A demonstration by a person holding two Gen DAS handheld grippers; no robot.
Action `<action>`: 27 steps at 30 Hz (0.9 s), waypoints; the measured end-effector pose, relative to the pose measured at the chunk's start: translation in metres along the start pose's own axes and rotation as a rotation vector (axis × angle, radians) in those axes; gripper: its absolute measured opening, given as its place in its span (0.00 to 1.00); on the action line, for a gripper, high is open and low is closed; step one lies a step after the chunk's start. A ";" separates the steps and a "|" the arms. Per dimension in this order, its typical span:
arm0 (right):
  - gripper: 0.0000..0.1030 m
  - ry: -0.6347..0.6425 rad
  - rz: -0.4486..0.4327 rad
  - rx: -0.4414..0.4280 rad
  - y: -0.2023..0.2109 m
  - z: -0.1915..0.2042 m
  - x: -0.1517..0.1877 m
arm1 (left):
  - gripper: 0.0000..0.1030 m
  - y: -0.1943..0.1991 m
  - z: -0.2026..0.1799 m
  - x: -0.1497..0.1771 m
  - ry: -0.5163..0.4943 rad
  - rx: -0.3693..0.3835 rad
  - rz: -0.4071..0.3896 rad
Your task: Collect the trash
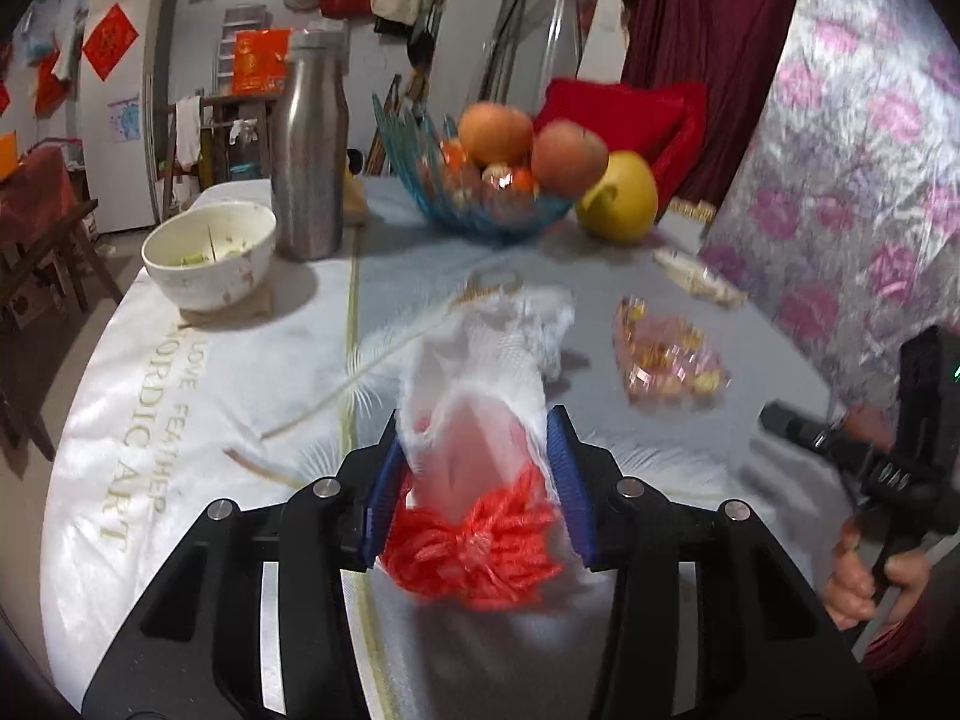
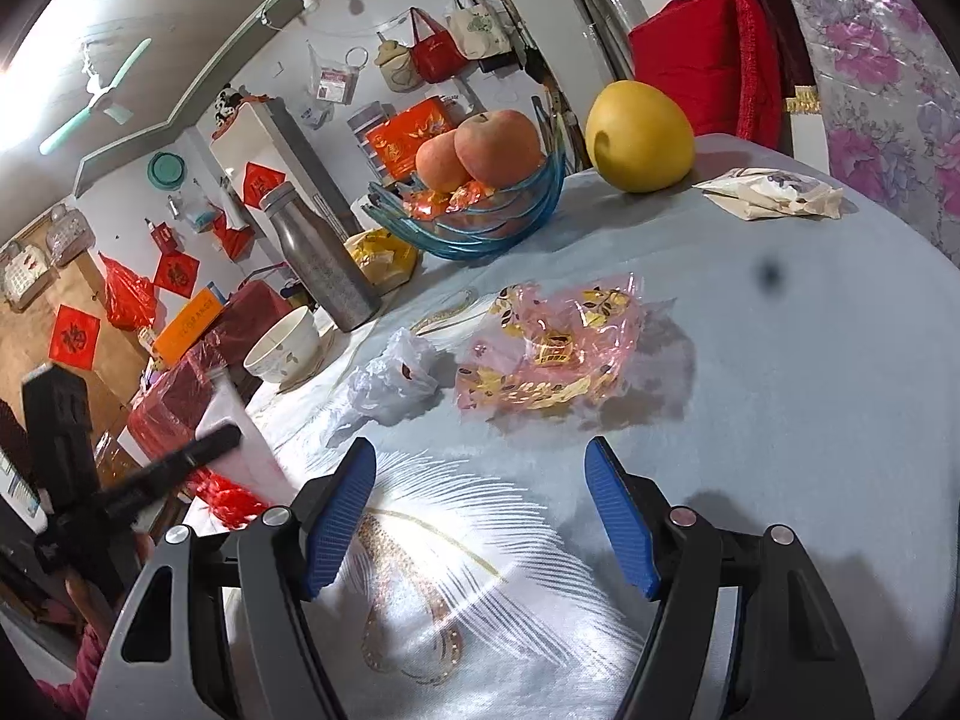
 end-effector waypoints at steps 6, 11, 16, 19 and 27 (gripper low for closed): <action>0.69 0.012 0.002 0.002 -0.001 0.001 0.002 | 0.47 -0.001 0.021 0.000 0.089 -0.005 0.023; 0.69 0.011 0.005 -0.002 -0.001 0.002 0.003 | 0.68 -0.010 0.016 0.016 0.107 0.030 0.100; 0.69 0.009 0.005 -0.007 0.000 0.003 0.003 | 0.77 -0.026 0.005 0.034 0.053 0.000 0.174; 0.69 0.006 0.007 -0.014 0.000 0.005 0.004 | 0.77 -0.035 0.000 0.055 0.030 -0.012 0.239; 0.69 0.024 0.006 -0.015 -0.001 0.007 0.003 | 0.07 -0.039 -0.017 0.068 -0.119 -0.057 0.237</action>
Point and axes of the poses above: each gripper's, at about its wrist camera, not at the fingertips, and y roughly against the way its jaws point, z to its left, x to its underside, the point moved 10 cm from there along -y, roughly the way its jaws point, and after that the axes turned 14 degrees about -z, right-handed, at the moved point
